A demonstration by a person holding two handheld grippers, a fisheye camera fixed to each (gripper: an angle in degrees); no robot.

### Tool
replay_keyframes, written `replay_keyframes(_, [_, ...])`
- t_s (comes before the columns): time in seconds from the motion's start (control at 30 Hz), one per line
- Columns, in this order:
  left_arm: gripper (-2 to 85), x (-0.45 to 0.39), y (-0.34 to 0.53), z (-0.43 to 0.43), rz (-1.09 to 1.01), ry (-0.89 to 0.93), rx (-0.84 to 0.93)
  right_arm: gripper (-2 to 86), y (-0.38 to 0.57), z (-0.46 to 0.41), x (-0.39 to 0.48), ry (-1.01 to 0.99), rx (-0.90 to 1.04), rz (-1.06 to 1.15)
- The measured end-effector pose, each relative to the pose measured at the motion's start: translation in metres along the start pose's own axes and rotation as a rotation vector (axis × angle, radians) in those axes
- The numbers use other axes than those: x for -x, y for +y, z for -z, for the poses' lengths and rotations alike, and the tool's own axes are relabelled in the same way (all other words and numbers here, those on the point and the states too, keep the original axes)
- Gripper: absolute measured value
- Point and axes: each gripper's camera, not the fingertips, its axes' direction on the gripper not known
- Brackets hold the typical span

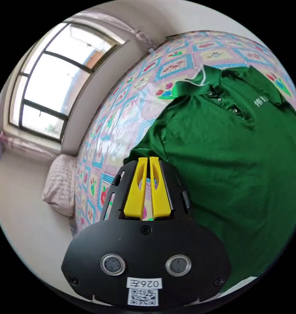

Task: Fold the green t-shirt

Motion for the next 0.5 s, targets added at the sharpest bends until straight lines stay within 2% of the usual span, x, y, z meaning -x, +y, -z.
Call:
replay_keyframes(0.1, [-0.2, -0.064, -0.014, 0.018, -0.266, -0.16, -0.078, -0.9, 0.002, 0.003, -0.002, -0.004, 0.0, -0.011])
replay_keyframes(0.17, [0.0, -0.117, -0.013, 0.018, -0.548, -0.268, -0.097, -0.9, 0.003, 0.005, -0.002, -0.01, 0.005, -0.013])
replay_keyframes(0.27, [0.4, -0.158, 0.0, 0.003, -0.797, -0.419, -0.11, -0.9, 0.002, 0.005, -0.002, -0.017, 0.015, -0.004])
replay_keyframes(0.4, [2.2, -0.162, 0.006, -0.005, -0.887, -0.411, -0.09, -0.9, -0.008, 0.004, 0.001, -0.048, 0.016, 0.02])
replay_keyframes(0.5, [7.6, -0.159, 0.014, -0.006, -0.965, -0.439, -0.138, -0.9, -0.024, -0.001, 0.009, -0.077, 0.016, 0.064])
